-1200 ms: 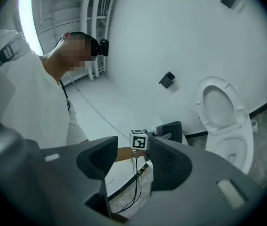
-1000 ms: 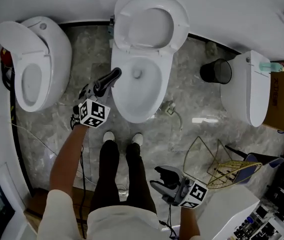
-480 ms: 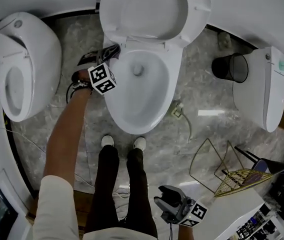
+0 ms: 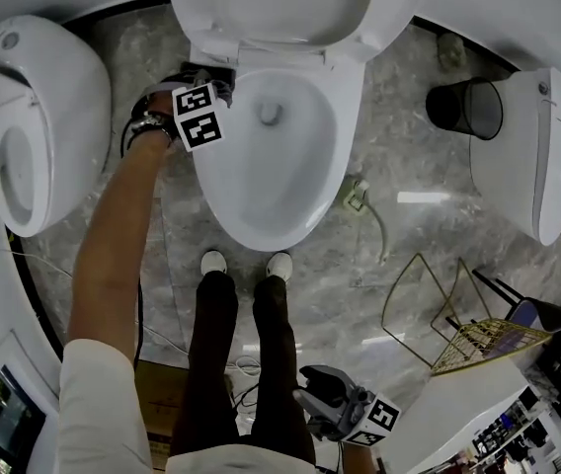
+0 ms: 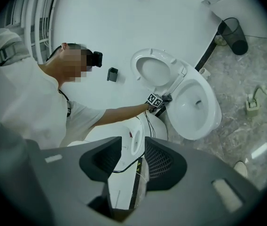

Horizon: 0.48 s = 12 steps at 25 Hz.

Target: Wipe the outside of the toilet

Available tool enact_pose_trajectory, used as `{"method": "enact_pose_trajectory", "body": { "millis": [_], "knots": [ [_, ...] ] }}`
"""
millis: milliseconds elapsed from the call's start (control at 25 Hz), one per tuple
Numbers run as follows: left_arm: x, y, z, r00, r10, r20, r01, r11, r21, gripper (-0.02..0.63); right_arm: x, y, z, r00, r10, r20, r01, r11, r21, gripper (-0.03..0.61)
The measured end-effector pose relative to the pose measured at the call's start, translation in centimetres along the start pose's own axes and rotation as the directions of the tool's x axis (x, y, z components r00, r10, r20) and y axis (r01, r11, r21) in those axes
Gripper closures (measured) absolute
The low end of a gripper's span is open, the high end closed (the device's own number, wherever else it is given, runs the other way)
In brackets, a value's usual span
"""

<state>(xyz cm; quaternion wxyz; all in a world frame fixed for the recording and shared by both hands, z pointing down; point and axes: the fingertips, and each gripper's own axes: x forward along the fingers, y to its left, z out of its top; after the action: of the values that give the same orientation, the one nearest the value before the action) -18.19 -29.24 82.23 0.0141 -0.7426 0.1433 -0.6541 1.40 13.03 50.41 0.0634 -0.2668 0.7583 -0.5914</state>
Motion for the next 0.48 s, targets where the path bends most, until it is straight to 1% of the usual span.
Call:
{"method": "enact_pose_trajectory", "body": {
  "millis": [120, 280, 360, 480],
  "knots": [
    [-0.6, -2.9, -0.7, 0.997, -0.064, 0.049, 0.065, 0.998, -0.020, 0.584, -0.3, -0.3, -0.1, 1.000, -0.003, 0.004, 0.003, 1.000, 0.003, 0.423],
    [-1.6, -6.8, -0.9, 0.989, -0.113, 0.095, 0.121, 0.989, -0.086, 0.583, 0.0, 0.0, 0.0, 1.000, 0.009, 0.005, -0.009, 1.000, -0.016, 0.423],
    [-2.2, -9.6, -0.6, 0.980, -0.163, 0.118, 0.176, 0.977, -0.117, 0.583, 0.1, 0.3, 0.0, 1.000, 0.014, 0.006, -0.014, 1.000, -0.023, 0.425],
    [-3.0, -14.1, 0.0, 0.961, -0.231, 0.151, 0.252, 0.958, -0.135, 0.582, 0.2, 0.6, 0.0, 1.000, 0.025, 0.003, -0.025, 0.999, -0.032, 0.428]
  ]
}}
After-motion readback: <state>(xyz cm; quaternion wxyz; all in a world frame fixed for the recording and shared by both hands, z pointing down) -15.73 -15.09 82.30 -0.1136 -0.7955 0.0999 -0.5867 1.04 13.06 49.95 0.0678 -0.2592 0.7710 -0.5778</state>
